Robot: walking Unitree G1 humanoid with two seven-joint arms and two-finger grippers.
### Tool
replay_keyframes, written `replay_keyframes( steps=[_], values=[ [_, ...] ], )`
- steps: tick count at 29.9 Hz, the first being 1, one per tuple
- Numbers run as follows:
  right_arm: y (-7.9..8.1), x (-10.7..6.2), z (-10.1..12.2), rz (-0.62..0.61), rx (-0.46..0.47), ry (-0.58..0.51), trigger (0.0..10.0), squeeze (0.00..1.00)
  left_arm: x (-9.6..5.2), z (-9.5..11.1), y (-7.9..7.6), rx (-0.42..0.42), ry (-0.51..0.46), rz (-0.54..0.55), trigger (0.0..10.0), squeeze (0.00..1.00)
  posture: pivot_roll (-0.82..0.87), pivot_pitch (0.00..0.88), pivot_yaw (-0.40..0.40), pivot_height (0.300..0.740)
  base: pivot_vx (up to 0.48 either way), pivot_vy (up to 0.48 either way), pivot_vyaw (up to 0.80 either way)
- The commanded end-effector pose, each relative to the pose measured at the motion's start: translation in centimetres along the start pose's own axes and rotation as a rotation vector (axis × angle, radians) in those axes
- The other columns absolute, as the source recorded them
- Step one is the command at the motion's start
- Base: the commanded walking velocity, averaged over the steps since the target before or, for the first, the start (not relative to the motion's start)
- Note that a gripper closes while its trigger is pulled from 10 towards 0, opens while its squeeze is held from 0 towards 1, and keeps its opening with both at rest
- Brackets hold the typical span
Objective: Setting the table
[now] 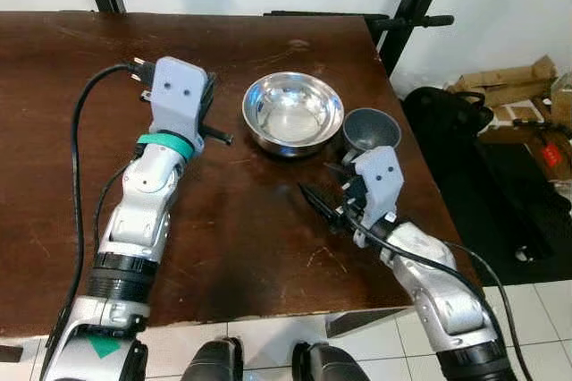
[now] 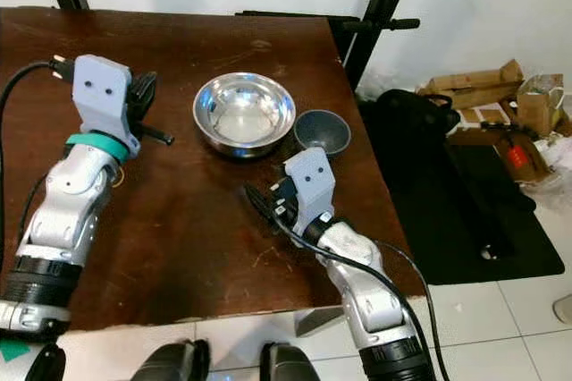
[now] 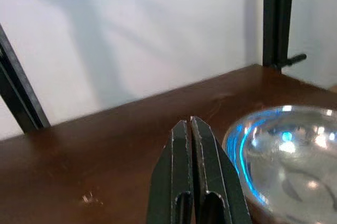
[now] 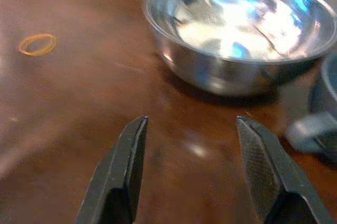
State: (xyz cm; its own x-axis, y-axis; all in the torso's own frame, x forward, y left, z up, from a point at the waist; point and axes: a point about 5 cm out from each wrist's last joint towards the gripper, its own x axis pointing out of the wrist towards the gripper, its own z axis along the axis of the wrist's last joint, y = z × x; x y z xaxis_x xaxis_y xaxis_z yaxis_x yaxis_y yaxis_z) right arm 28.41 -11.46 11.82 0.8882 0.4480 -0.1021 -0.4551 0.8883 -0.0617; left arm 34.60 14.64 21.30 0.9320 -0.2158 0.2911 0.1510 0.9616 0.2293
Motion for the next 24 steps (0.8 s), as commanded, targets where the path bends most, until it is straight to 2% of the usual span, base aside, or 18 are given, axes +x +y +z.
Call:
replay_keyframes(
  steps=[1,9,11,12,17,20,22,24],
  values=[
    [-0.8,0.4,-1.6,-0.173,0.023,0.088,10.0,0.00,0.5,1.0,-0.5,-0.014,-0.018,-0.015,10.0,0.00,0.00,0.000,-0.002,0.740,0.000,0.000,0.00],
    [0.2,1.5,-1.9,-0.239,0.067,0.121,10.0,0.00,1.0,2.1,-1.0,-0.031,-0.028,-0.040,10.0,0.00,0.00,0.021,0.005,0.740,0.000,0.000,0.00],
    [0.0,2.1,-2.1,-0.305,0.094,0.138,10.0,0.00,1.4,2.5,-1.6,-0.041,-0.038,-0.057,10.0,0.00,0.00,0.044,0.006,0.740,0.000,0.000,0.00],
    [-0.4,2.5,-2.1,-0.360,0.155,0.135,10.0,0.00,1.7,3.0,-2.1,-0.051,-0.046,-0.071,10.0,0.00,0.00,0.063,0.008,0.740,0.000,0.000,0.00],
    [-0.3,3.1,-1.7,-0.364,0.217,0.098,10.0,0.00,1.9,3.3,-2.4,-0.057,-0.047,-0.077,10.0,0.00,0.00,0.079,0.014,0.740,0.000,0.000,0.00],
    [0.0,4.4,-1.5,-0.371,0.188,0.113,10.0,0.00,2.1,3.5,-2.6,-0.058,-0.046,-0.087,10.0,0.00,0.01,0.092,0.018,0.740,0.000,0.000,0.00],
    [-0.1,4.7,-1.6,-0.387,0.173,0.128,10.0,0.00,2.1,3.6,-2.7,-0.058,-0.047,-0.090,10.0,0.00,0.01,0.101,0.019,0.740,0.000,0.000,0.00],
    [-0.5,5.3,-1.5,-0.445,0.196,0.141,10.0,0.00,2.2,4.0,-2.7,-0.063,-0.053,-0.084,10.0,0.00,0.02,0.108,0.017,0.740,0.000,0.000,0.00]
  ],
)
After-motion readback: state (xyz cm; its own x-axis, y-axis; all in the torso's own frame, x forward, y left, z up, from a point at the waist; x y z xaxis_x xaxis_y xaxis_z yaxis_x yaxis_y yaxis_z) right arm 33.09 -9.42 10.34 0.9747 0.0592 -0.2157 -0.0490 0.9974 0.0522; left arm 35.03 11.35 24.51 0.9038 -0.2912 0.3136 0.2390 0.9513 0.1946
